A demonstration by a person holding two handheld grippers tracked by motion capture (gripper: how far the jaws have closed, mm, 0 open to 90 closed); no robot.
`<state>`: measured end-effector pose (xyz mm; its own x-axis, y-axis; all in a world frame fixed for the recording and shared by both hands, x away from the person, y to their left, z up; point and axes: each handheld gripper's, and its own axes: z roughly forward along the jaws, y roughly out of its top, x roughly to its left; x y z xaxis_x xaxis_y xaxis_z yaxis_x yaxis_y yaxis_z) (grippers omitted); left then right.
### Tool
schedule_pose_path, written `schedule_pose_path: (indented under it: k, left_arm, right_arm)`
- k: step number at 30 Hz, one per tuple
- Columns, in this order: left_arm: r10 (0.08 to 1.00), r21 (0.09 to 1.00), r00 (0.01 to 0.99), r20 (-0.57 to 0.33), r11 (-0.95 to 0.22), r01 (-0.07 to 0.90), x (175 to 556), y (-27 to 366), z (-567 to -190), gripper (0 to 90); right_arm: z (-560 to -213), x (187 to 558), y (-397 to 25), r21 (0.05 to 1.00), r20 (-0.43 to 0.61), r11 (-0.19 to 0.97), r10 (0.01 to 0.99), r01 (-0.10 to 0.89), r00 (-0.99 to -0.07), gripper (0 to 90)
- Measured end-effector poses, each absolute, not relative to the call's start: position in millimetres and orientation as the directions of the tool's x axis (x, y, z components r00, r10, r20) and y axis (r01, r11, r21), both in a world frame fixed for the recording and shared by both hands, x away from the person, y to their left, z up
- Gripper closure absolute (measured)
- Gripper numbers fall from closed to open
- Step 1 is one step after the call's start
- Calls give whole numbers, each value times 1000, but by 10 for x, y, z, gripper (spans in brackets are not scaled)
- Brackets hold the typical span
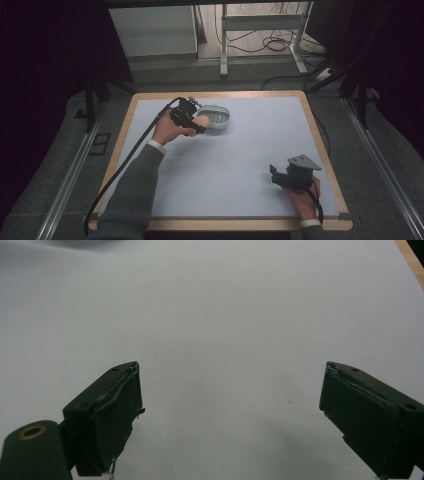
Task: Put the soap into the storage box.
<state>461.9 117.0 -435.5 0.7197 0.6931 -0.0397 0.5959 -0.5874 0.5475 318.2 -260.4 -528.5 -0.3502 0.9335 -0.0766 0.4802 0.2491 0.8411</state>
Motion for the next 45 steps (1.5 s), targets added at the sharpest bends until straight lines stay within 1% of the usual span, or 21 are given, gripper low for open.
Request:
schedule_pose_path:
  k: [5, 6, 9, 11, 13, 18, 28, 30, 37, 40, 45]
  left_arm:
    - [686, 549, 727, -38, -593, 589, 4661, 1133, -4329, 321]
    - [685, 540, 728, -24, -604, 586, 4672, 1125, -4323, 321]
    - [687, 546, 725, -33, -596, 589, 4695, 1110, -4309, 321]
    - [683, 537, 731, -20, -609, 584, 4719, 1107, -4288, 321]
    - [690, 549, 723, -31, -593, 589, 4735, 1091, -4280, 322]
    - [679, 531, 734, -13, -618, 580, 4802, 1079, -4256, 321]
    - [678, 524, 735, -21, -618, 585, 4906, 1061, -4283, 322]
    - [676, 515, 737, -10, -628, 583, 4930, 1053, -4280, 322]
    - [675, 529, 737, -25, -617, 583, 5028, 990, -4280, 322]
    - [668, 511, 744, -8, -637, 577, 5082, 951, -4297, 322]
    - [660, 506, 751, -14, -643, 575, 5147, 892, -4326, 322]
  right_arm:
    - [-5285, 3182, -2605, 841, -78, 250, 933, 479, -351, 100]
    - [-5285, 3181, -2604, 841, -77, 250, 933, 480, -351, 100]
    - [-5284, 3180, -2604, 842, -78, 251, 933, 478, -351, 100]
    - [-5284, 3181, -2604, 842, -78, 250, 933, 478, -351, 100]
    - [-5285, 3182, -2604, 841, -78, 250, 933, 479, -351, 100]
    - [-5284, 3182, -2604, 840, -76, 249, 934, 481, -350, 100]
    - [-5284, 3181, -2606, 842, -78, 250, 934, 479, -350, 99]
    - [-5284, 3181, -2605, 842, -77, 249, 934, 479, -349, 100]
    - [-5285, 3182, -2604, 841, -77, 248, 935, 481, -347, 100]
    - [-5285, 3181, -2605, 842, -79, 248, 935, 480, -345, 100]
    - [-5284, 3182, -2608, 840, -76, 247, 935, 482, -346, 100]
